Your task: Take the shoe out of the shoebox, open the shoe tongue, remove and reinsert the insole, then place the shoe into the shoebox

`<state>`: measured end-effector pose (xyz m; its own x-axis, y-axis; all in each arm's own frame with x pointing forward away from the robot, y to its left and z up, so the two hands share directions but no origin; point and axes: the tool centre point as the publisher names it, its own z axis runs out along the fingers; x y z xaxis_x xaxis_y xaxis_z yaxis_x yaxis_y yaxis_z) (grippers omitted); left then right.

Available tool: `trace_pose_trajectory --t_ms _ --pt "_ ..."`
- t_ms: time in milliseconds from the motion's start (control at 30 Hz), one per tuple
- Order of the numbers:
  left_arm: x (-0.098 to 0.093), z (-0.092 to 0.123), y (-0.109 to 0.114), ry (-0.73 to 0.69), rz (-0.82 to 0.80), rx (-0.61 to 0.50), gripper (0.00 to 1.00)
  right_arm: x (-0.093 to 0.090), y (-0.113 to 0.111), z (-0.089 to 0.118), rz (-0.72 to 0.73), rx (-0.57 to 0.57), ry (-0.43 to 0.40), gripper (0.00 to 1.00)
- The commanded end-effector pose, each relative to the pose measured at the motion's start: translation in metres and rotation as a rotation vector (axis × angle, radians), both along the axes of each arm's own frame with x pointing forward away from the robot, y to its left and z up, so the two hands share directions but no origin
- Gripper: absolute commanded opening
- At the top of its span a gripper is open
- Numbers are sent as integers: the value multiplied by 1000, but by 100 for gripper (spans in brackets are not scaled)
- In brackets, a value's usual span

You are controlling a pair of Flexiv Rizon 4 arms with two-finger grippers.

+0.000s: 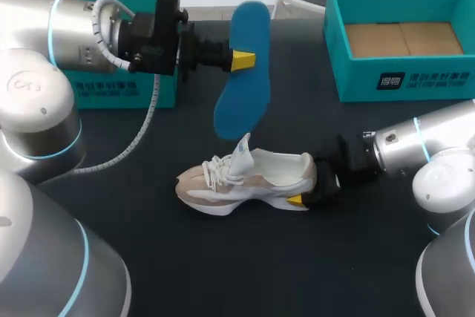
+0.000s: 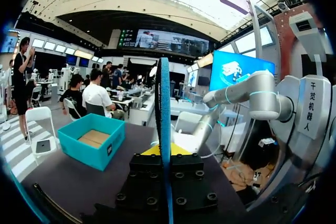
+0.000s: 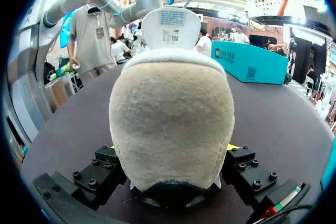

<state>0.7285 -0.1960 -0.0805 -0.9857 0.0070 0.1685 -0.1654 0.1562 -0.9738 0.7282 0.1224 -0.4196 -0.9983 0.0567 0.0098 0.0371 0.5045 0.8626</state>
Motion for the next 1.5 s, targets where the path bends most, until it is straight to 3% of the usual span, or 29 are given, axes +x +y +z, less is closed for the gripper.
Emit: trace_pose_trajectory --t_ms 33,167,200,300,433,633,867,933,1500 --pt "-1 -1 0 -1 1 -2 0 0 1 -1 -1 -3 -1 0" --pt "-1 -1 0 -1 1 -2 0 0 1 -1 -1 -3 -1 0" --pt "-6 6 2 13 -8 -48 0 0 1 -1 -1 -3 -1 0" --pt "-23 32 4 136 -32 -85 0 0 1 -1 -1 -3 -1 0" --pt "-30 49 3 317 -76 -71 0 0 1 -1 -1 -3 -1 0" --pt "-41 66 -1 470 -90 -61 0 0 1 -1 -1 -3 -1 0" --pt "-62 84 -3 652 -120 -145 0 0 1 -1 -1 -3 -1 0" --pt "-70 88 -7 674 -170 -165 0 0 1 -1 -1 -3 -1 0" --pt "-70 88 -7 674 -170 -165 0 0 1 -1 -1 -3 -1 0"
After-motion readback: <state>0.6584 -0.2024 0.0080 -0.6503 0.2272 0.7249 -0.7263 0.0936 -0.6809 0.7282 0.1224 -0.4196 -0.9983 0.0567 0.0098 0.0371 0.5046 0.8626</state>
